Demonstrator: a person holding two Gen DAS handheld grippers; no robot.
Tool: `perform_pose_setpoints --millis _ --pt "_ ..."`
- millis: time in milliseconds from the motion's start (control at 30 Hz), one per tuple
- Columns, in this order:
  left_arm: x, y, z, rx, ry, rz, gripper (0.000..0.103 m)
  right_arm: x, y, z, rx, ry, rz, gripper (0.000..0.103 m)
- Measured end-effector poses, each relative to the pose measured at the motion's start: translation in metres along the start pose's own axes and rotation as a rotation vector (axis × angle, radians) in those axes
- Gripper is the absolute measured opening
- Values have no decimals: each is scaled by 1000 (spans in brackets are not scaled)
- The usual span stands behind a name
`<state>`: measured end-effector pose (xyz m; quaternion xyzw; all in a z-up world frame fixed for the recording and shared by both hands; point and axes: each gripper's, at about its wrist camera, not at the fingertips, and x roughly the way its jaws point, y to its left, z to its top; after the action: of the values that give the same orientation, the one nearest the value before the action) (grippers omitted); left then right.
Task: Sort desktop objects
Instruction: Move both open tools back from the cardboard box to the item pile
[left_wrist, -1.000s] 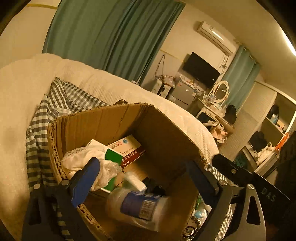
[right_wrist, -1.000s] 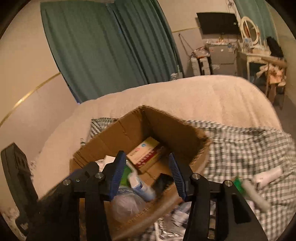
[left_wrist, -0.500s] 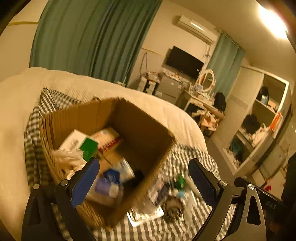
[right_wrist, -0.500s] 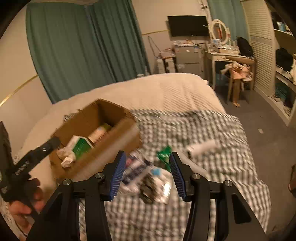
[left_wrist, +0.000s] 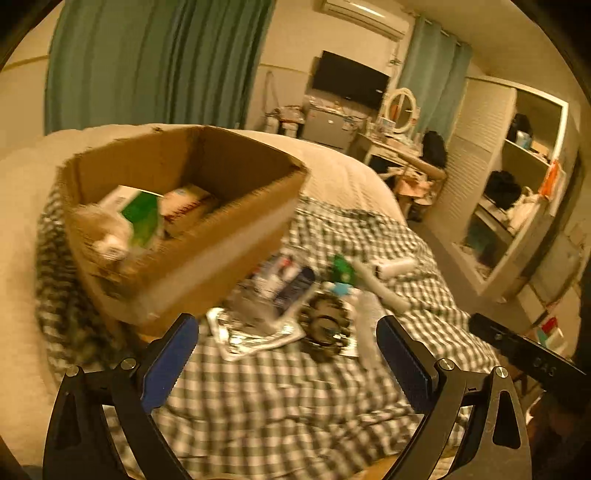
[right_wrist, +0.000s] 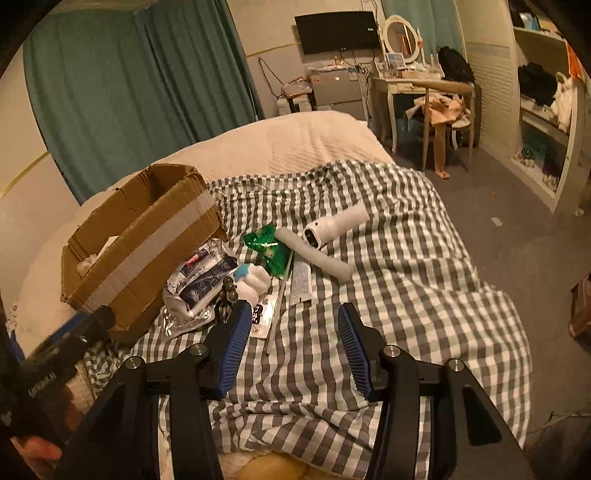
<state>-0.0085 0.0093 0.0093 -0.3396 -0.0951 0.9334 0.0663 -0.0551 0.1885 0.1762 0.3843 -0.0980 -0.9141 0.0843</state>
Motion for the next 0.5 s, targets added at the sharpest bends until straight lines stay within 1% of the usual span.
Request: perform_pose_setpoints --millis 67,100,167,233,300,400,500 --pt "11 -12 -4 35 11 -24 99 2 -4 -4 4 4 4 49" --pt "18 -17 -6 48 17 -59 99 4 -6 -5 8 5 6 49" --pt "29 -23 -8 53 40 -114 99 8 -12 -9 26 12 14 49" --pt "43 -28 -11 51 51 -138 99 15 -17 -11 45 24 22 49" --pt "56 -34 -12 76 60 -121 99 19 -20 -13 59 32 28 49" --pt "74 -40 -14 129 62 -65 98 26 -23 -16 72 40 41 53" --pt "88 -35 -15 101 82 -49 96 31 -23 -18 59 52 35 53"
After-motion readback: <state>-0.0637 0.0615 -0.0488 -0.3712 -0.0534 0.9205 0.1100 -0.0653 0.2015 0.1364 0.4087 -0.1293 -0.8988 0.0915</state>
